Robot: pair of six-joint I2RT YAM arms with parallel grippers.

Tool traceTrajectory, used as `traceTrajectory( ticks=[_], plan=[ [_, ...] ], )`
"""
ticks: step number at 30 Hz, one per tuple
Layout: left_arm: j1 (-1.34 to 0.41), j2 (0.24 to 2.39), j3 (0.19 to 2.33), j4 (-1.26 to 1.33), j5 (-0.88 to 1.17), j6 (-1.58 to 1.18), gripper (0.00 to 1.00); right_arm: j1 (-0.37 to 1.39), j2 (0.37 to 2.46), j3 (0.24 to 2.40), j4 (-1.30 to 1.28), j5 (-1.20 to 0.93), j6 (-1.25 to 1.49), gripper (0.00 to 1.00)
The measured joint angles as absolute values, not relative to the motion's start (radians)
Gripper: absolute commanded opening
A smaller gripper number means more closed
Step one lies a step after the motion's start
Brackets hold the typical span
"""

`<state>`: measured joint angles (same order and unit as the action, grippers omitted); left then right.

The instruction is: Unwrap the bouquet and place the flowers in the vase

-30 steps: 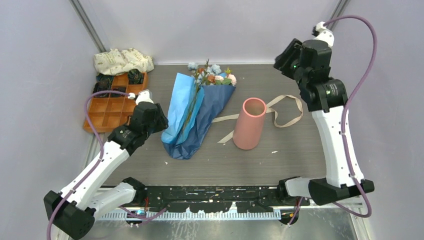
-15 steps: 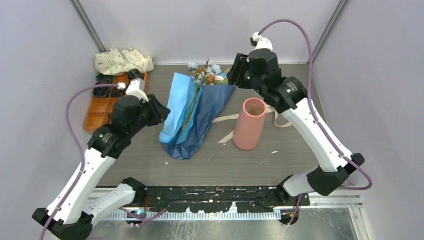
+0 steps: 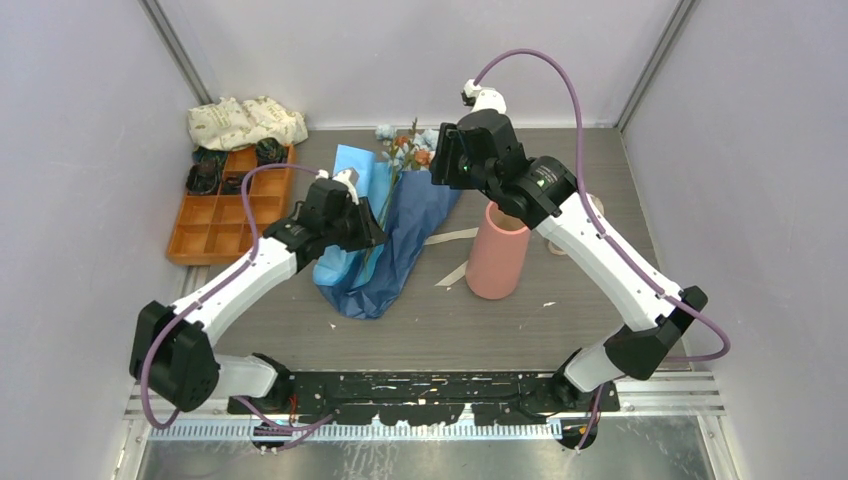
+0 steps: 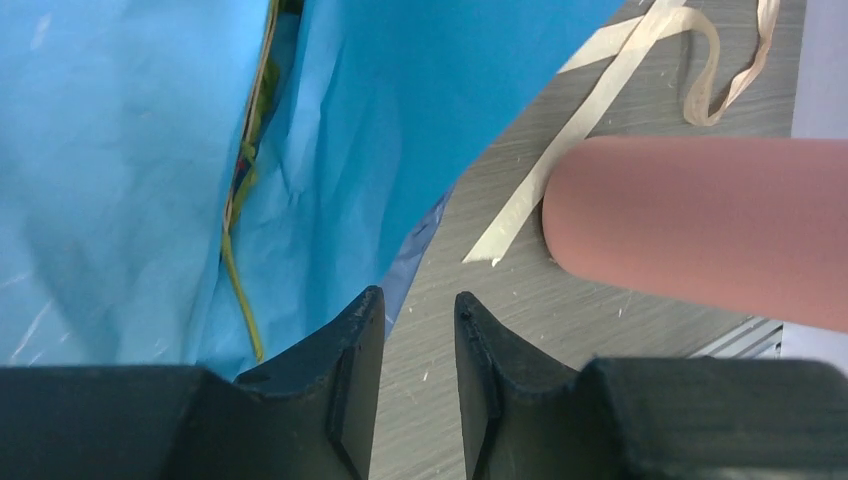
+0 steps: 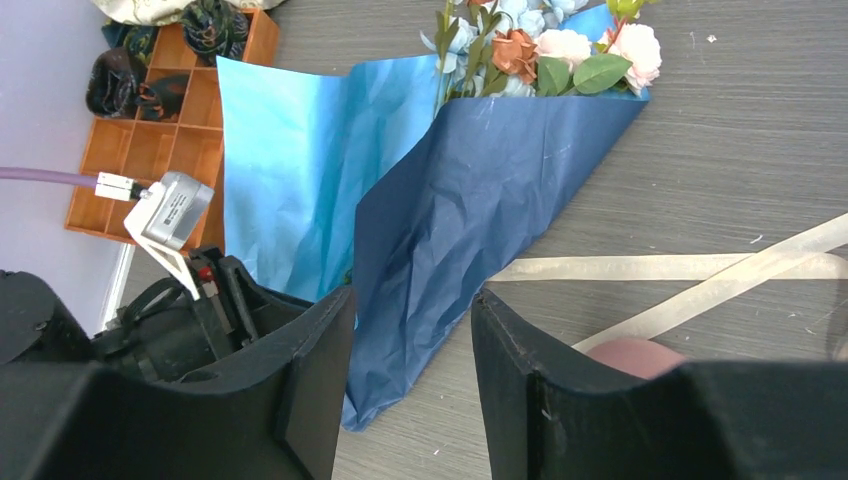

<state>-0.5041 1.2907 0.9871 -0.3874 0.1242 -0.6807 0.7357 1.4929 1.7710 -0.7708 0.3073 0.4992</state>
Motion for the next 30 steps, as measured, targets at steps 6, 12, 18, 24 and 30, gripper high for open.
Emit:
traceTrajectory(
  ticks=[6, 12, 18, 24, 30],
  plan=[
    [-0.504, 1.346, 0.987, -0.325, 0.097, -0.681, 0.33, 0.739, 1.493, 1.771, -0.771, 0.318, 0.499, 0.52],
    [-0.498, 1.394, 0.984, -0.308, -0.047, -0.661, 0.32, 0.771, 1.508, 1.776, -0.772, 0.329, 0.488, 0.53],
    [-0.436, 1.494, 0.85, -0.245, -0.117, -0.67, 0.32, 0.835, 1.586, 1.812, -0.774, 0.331, 0.482, 0.54],
    [-0.426, 1.504, 0.76, -0.234, -0.14, -0.681, 0.32, 0.862, 1.703, 1.888, -0.801, 0.324, 0.492, 0.54],
    [-0.427, 1.405, 0.662, -0.189, -0.134, -0.687, 0.33, 0.878, 1.853, 1.933, -0.809, 0.299, 0.51, 0.55]
  ],
)
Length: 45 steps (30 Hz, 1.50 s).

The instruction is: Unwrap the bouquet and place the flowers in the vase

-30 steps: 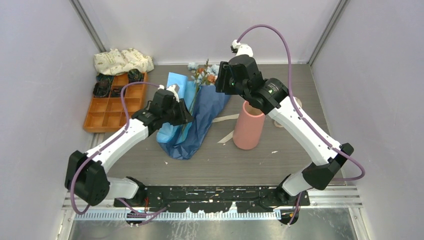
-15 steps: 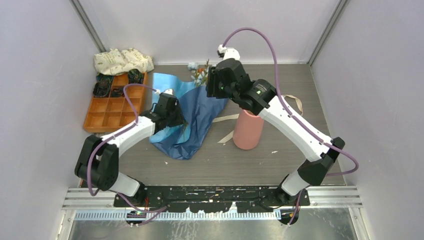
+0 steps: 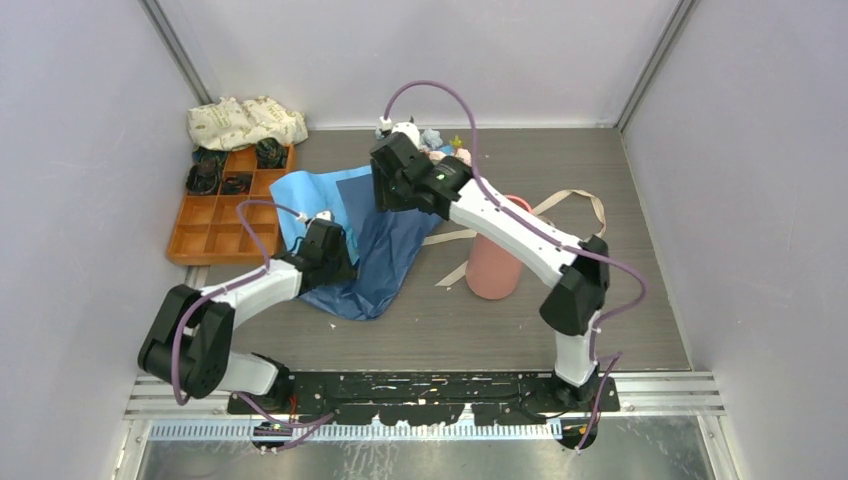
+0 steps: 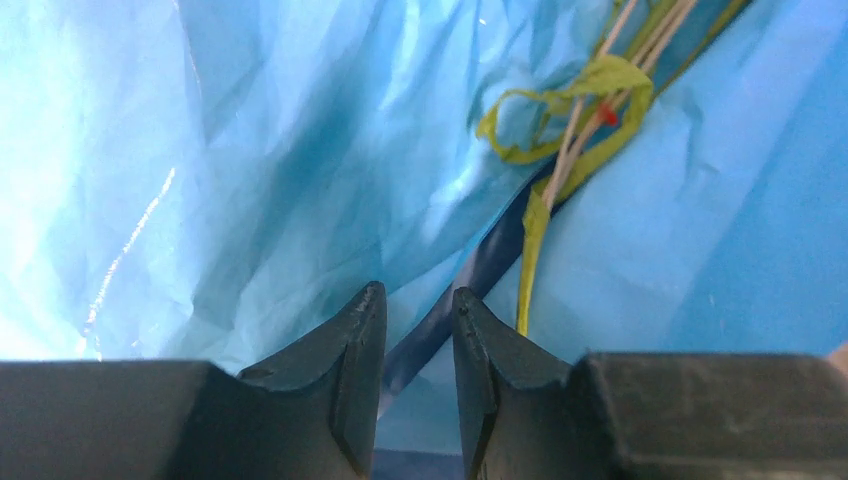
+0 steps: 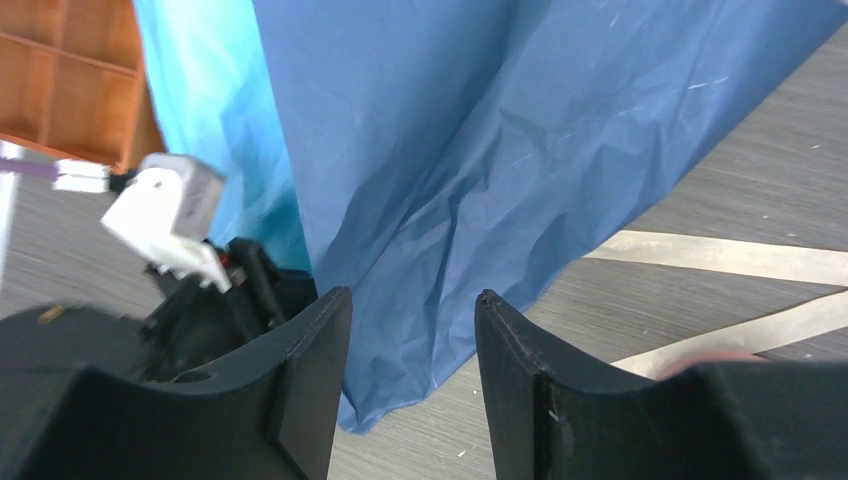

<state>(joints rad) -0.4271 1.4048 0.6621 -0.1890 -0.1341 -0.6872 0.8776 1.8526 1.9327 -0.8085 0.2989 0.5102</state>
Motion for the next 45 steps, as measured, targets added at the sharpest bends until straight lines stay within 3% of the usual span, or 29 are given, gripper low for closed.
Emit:
traceTrajectory(
  ticks=[6, 15, 21, 24, 34, 45],
  plan=[
    [-0.427, 1.281, 0.551, -0.089, -0.036, -0.713, 0.33, 0.887, 2.001, 1.966, -0.832, 0.286, 0.523, 0.61],
    [-0.427, 1.271, 0.48, 0.127, 0.139, -0.756, 0.33, 0.896, 2.062, 2.052, -0.868, 0.264, 0.543, 0.68],
    [-0.43, 1.271, 0.435, 0.196, 0.201, -0.781, 0.33, 0.908, 2.103, 2.09, -0.901, 0.263, 0.557, 0.66],
    [-0.43, 1.27, 0.435, 0.211, 0.207, -0.782, 0.33, 0.908, 2.138, 2.105, -0.919, 0.268, 0.564, 0.58],
    [-0.43, 1.216, 0.427, 0.213, 0.207, -0.78, 0.33, 0.909, 2.232, 2.112, -0.968, 0.368, 0.575, 0.02],
    [-0.43, 1.204, 0.416, 0.207, 0.2, -0.778, 0.33, 0.908, 2.167, 2.156, -1.076, 0.531, 0.545, 0.01]
  ],
)
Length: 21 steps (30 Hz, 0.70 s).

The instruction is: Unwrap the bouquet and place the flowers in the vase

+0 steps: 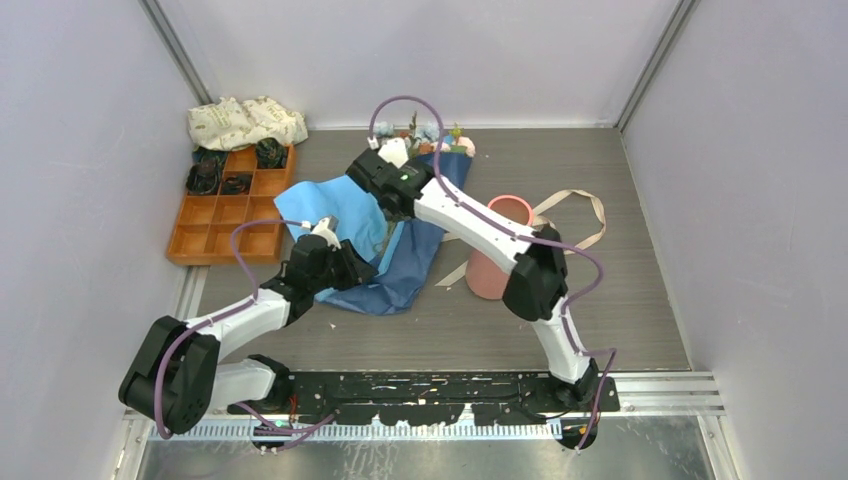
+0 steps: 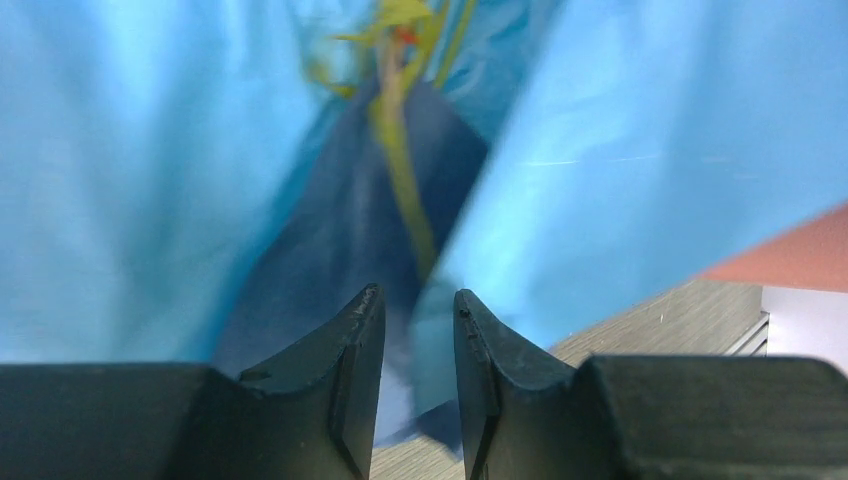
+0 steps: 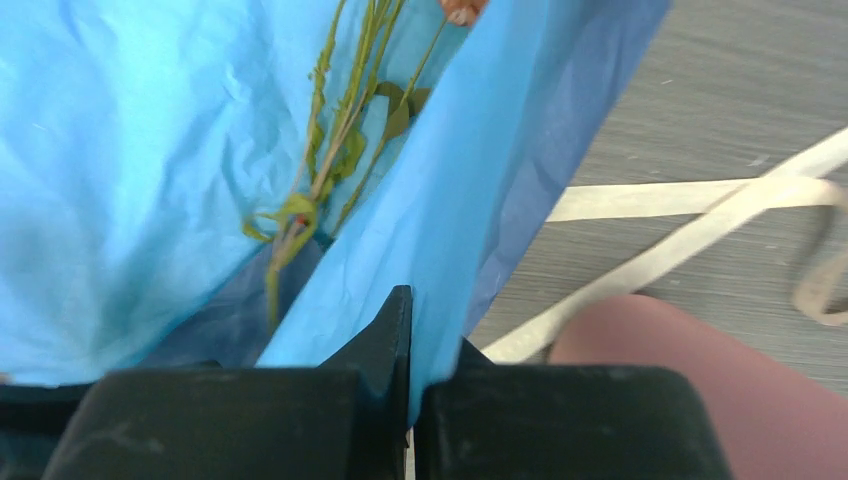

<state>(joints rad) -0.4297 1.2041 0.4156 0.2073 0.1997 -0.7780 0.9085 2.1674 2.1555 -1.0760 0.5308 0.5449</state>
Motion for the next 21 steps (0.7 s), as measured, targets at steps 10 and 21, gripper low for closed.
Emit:
traceTrajectory(
  ticks=[10, 21],
  plan=[
    [-0.43, 1.229, 0.418, 0.207, 0.203, -0.779, 0.33, 0.901, 1.825, 2.032, -1.156, 0.724, 0.524, 0.01],
    [-0.451, 1.251, 0.63, 0.183, 0.265, -0.778, 0.34, 0.881, 1.764, 1.839, -1.198, 0.792, 0.536, 0.01]
  ],
)
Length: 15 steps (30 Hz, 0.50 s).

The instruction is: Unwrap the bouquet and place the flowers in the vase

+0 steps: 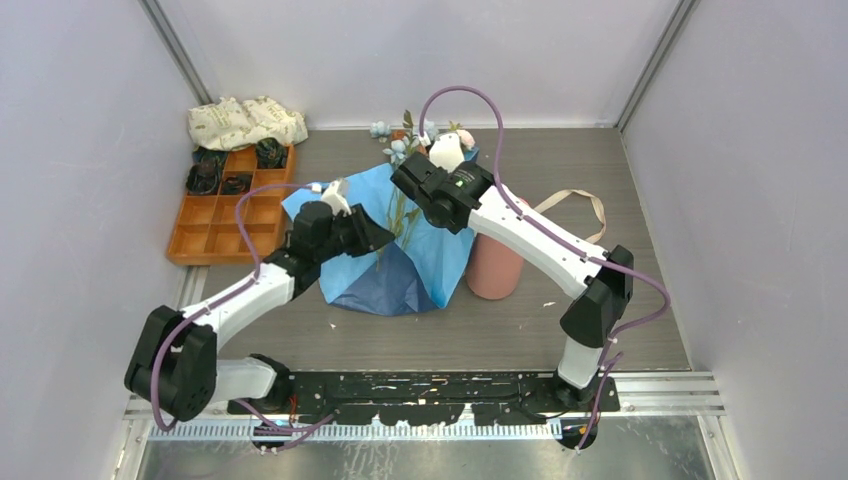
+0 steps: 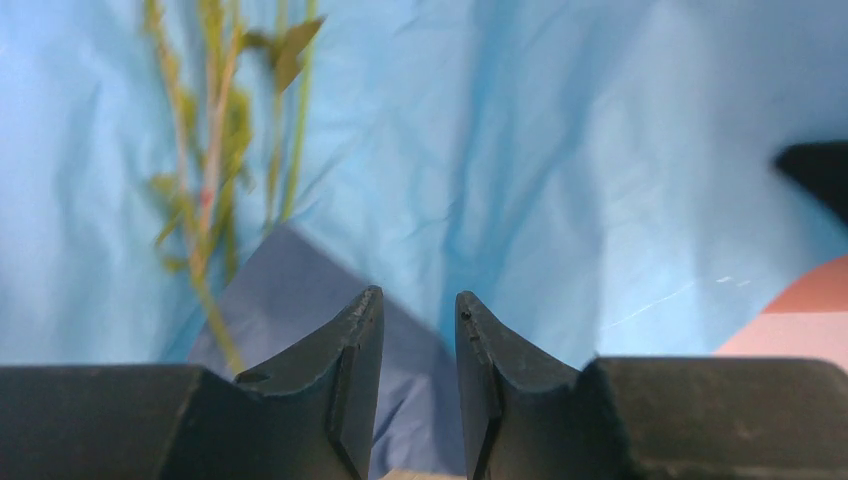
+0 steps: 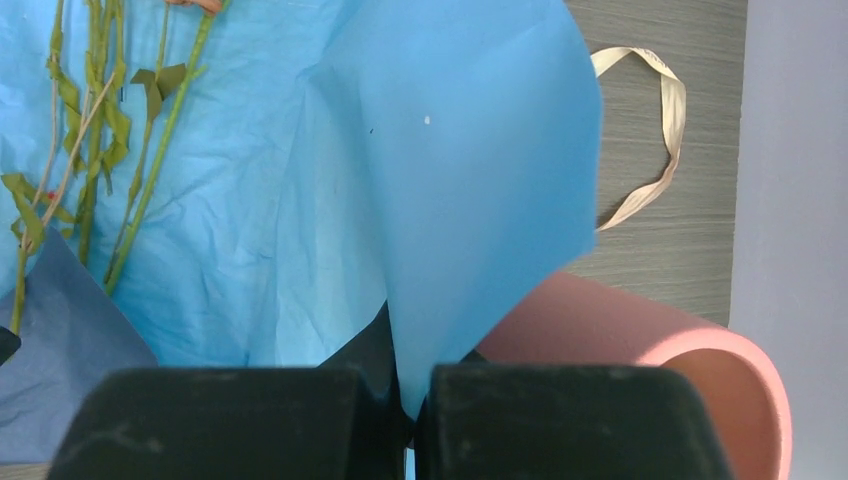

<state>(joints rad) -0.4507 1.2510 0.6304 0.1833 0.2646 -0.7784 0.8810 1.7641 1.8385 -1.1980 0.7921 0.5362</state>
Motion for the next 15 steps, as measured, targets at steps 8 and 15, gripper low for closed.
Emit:
traceTrajectory(
  ticks=[8, 15],
  plan=[
    [-0.509, 1.468, 0.8, 0.321, 0.36, -0.808, 0.34, 0.868, 1.764, 1.81, -1.196, 0.8, 0.552, 0.01],
    [-0.634, 1.719, 0.826, 0.469, 0.441, -0.875, 0.33, 0.862, 1.762, 1.8, -1.193, 0.807, 0.558, 0.14]
  ],
)
